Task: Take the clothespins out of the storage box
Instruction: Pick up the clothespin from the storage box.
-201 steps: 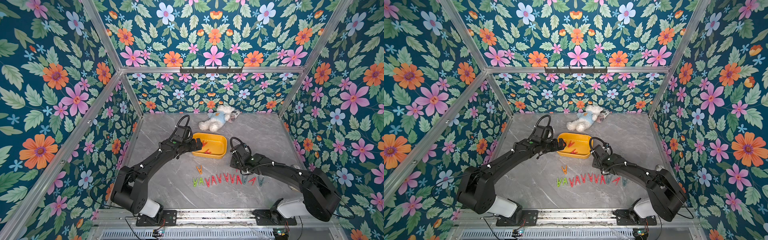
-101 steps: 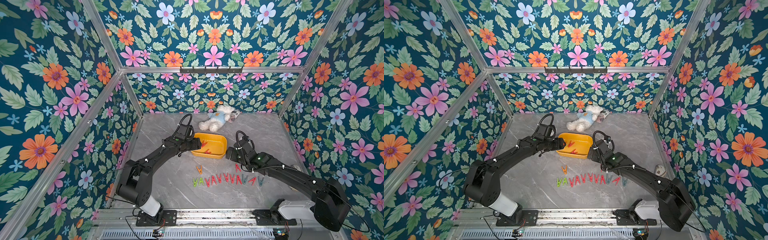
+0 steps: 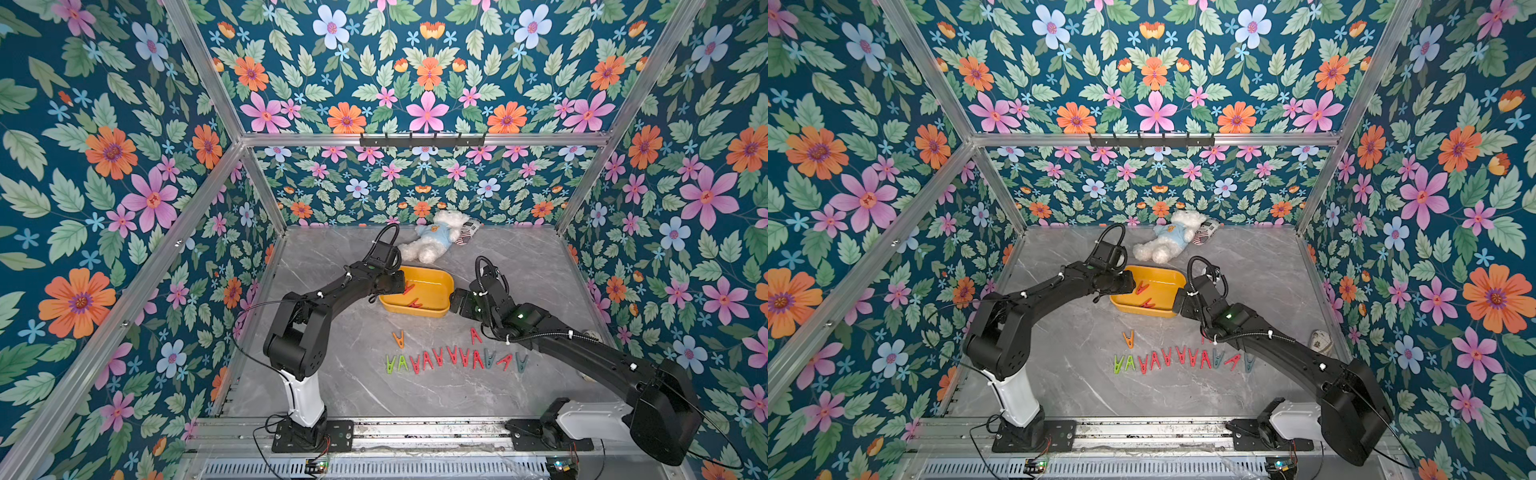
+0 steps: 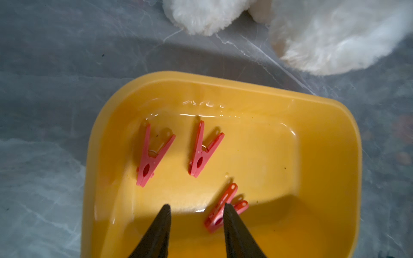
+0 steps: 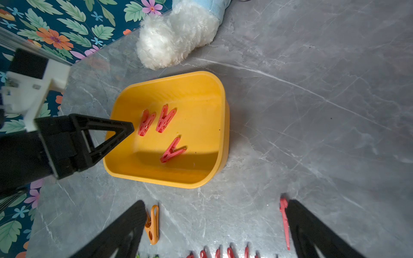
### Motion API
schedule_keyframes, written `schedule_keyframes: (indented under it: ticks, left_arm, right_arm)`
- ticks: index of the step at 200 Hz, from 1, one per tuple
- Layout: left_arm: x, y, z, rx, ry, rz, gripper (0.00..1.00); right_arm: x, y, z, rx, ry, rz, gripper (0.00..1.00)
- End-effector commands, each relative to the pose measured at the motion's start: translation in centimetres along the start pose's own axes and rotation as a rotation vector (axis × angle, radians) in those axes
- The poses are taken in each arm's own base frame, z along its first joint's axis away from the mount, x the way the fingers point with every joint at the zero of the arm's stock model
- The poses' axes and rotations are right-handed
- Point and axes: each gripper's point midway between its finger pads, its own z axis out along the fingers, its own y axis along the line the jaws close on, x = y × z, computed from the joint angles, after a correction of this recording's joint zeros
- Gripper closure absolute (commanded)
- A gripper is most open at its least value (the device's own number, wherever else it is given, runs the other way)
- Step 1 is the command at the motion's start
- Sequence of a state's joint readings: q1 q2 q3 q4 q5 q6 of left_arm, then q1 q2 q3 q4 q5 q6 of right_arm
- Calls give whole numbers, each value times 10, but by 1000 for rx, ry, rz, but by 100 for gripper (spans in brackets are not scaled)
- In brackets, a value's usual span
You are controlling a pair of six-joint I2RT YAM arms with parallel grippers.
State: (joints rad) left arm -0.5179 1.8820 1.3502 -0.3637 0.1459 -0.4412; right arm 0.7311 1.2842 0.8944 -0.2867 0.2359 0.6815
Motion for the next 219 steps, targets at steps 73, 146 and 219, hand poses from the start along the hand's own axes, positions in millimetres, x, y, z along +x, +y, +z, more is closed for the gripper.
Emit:
schedule_keyframes:
  ticks: [73, 146, 219]
  left_arm:
    - [-17, 3, 51, -82, 12, 31, 70]
    - [-17, 2, 71, -106, 15, 48, 70]
    - [-15, 7, 80, -141, 18, 48, 71]
  right_arm:
    - [-9, 5, -1, -36, -28, -2, 1]
    - [-5, -1, -1, -33, -14, 6, 1]
    - [-4, -3, 0, -45, -10, 15, 1]
